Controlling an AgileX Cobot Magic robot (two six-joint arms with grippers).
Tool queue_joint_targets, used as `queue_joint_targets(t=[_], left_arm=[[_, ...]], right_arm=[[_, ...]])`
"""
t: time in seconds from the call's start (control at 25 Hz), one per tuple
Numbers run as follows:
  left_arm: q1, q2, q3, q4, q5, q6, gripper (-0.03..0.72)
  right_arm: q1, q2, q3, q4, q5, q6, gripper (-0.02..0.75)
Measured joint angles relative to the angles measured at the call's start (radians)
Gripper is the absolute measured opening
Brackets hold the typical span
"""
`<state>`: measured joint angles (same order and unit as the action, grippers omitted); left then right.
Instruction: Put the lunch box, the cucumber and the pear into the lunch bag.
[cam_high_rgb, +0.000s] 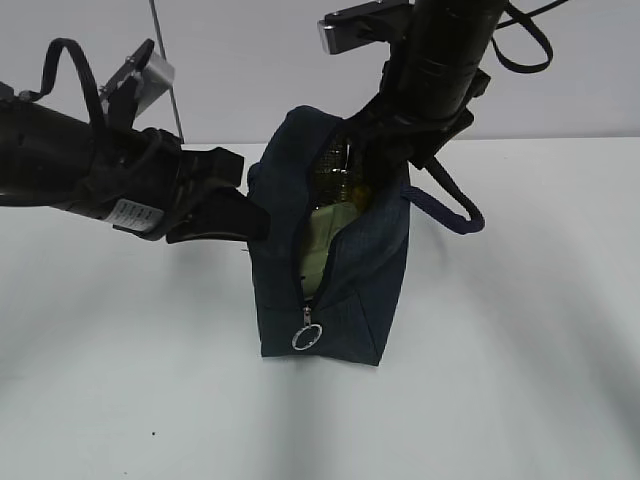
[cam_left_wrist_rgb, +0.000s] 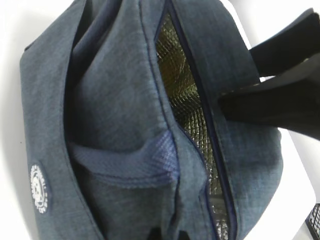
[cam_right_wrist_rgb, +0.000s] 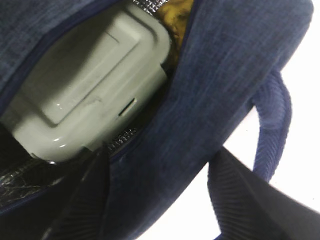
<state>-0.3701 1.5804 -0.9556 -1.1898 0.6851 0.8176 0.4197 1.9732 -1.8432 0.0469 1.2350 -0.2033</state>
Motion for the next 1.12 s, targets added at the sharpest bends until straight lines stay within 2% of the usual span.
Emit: queue_joint_targets(t=[0.28, 0.56, 0.64, 0.88, 1.12], left_arm=[[0.0, 0.001, 0.0, -0.002, 0.001, 0.0, -0.015], [0.0, 0.001, 0.0, -0.003, 0.001, 0.004, 0.005], [0.0, 0.001, 0.0, -0.004, 0.001, 0.011, 0.043], [0.0, -0.001, -0.007, 0.033, 0.004, 0.04, 0.245], [0.0, -0.014, -0.009, 0.174, 0.011, 0.054, 0.292]], right_arm=[[0.0, -0.019, -0.019, 0.007, 0.002, 0.0, 0.493], [0.0, -0.158, -0.02, 0.012, 0.006, 0.0, 0.493], [0.0, -0.212, -0.02, 0.029, 0.01, 0.0, 0.493], [0.0, -0.374, -0.012, 0.123, 0.016, -0.004, 0.493], [0.0, -0.544, 0.149, 0.163, 0.016, -0.017, 0.493]])
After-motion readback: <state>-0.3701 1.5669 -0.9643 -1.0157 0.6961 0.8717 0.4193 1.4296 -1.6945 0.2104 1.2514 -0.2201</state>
